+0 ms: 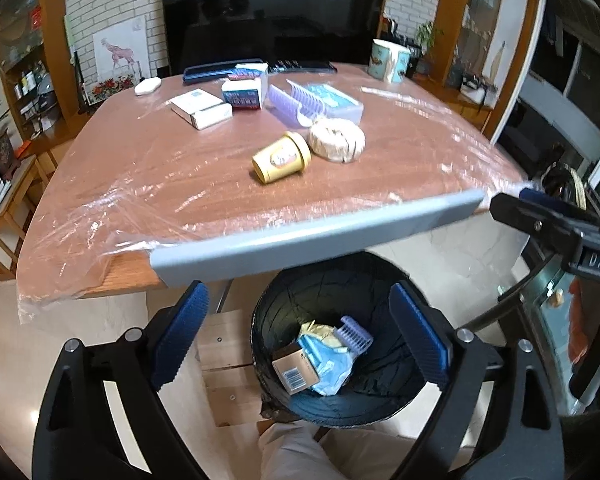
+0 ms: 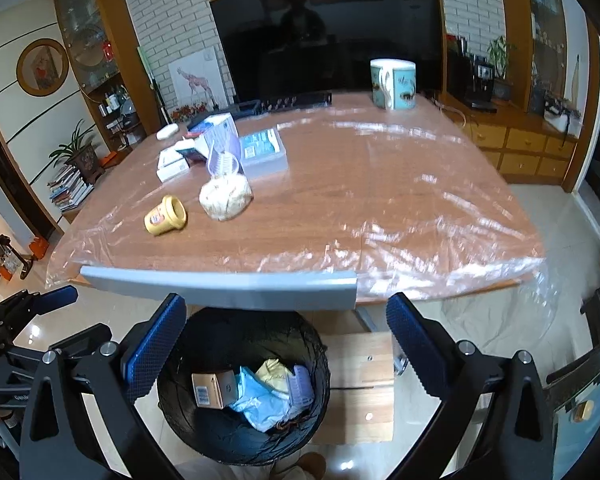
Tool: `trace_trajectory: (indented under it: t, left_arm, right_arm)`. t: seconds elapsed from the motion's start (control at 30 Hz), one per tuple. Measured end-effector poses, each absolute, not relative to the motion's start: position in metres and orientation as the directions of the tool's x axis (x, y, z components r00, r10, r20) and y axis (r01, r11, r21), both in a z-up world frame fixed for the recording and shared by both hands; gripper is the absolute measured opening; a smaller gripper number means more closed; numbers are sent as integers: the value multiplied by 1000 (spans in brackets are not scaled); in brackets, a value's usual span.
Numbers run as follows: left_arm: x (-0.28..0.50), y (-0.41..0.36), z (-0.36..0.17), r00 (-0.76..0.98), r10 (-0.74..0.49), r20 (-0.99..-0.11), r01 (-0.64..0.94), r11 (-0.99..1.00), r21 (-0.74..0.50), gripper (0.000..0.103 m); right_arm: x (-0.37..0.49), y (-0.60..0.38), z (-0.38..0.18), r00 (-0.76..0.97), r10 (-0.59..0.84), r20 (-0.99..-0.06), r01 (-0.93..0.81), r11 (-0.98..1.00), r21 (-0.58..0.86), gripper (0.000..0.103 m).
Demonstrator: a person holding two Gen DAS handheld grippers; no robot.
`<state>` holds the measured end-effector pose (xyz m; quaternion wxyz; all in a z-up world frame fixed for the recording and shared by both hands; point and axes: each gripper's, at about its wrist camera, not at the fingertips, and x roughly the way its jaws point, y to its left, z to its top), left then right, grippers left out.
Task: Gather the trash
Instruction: 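Move both open tools back over the table toward the remaining trash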
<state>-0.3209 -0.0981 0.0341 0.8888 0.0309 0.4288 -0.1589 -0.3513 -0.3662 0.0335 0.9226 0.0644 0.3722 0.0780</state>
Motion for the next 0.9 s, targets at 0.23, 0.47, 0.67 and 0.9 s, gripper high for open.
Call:
trace_trajectory:
  t: [0.23,0.47,0.67,0.9]
  left_arm:
    - [-314,-93,44,603,-263,-753,270,956,-118,93]
    - [-306,-95,50,619,-249,-744,257,960,-108,93]
    - [-294,-91,53,630,-238,-740,265,961,-83,93]
    - [-267,-80,53,622,-262,-738,304,949,-81,93]
  right_arm:
    - [-356,-363,57,792,125,-598,-99,992,76,99]
    - [-342,-367,62,781,94,-618,-85,995,43,99]
    - [-330,-359,65,774,104,-625,-101,994,39,99]
    - [-304,-339,65,757,128,-641,-109,992,70,99]
